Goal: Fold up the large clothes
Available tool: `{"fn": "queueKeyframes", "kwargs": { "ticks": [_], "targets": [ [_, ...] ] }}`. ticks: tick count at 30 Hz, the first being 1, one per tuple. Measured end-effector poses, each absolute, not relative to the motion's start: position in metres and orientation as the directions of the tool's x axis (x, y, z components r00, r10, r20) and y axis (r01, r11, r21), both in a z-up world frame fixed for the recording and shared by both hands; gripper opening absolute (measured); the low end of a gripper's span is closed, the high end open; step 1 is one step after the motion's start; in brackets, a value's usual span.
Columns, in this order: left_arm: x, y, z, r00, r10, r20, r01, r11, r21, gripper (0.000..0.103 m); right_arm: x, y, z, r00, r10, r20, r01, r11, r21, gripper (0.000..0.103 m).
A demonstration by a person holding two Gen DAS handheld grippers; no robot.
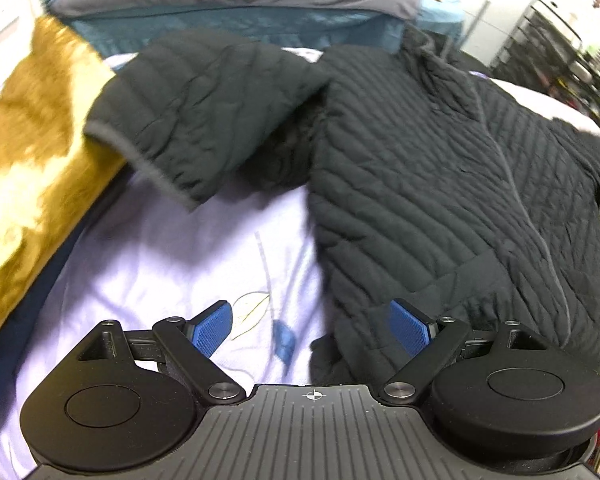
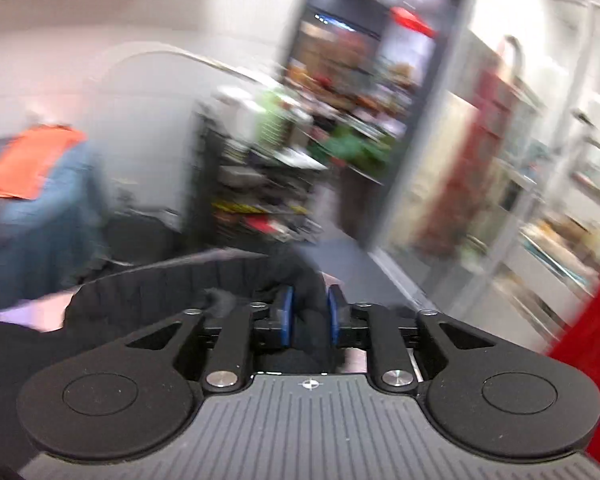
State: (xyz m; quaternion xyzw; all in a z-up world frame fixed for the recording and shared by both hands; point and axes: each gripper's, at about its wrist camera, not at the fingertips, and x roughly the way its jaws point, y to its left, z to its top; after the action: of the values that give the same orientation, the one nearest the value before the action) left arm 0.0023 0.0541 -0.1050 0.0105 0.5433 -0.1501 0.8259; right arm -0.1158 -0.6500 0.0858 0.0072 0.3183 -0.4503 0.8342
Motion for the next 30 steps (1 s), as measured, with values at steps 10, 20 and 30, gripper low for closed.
{"fn": "queueKeyframes", "kwargs": {
  "ticks": [10, 20, 30],
  "targets": [
    [0.008, 0.062, -0.118, 0.321, -0.238, -0.916, 0.184, 0.965, -0.186, 0.103, -0.120, -0.592, -0.008, 0.440, -0.591, -0.676, 0.670, 0.718, -0.191, 0.094],
    [0.007, 0.046, -0.121, 0.317, -0.303, -0.899, 0.312, 0.928, -0.203, 0.103, -0.128, -0.460, -0.038, 0.519, -0.294, -0.802, 0.396, 0.915, -0.079, 0.099],
    [0.005, 0.054, -0.143, 0.253, -0.328, -0.910, 0.366, 0.903, -0.224, 0.103, -0.165, -0.417, -0.062, 0.452, -0.206, -0.868, 0.380, 0.925, -0.021, 0.099]
  ]
}}
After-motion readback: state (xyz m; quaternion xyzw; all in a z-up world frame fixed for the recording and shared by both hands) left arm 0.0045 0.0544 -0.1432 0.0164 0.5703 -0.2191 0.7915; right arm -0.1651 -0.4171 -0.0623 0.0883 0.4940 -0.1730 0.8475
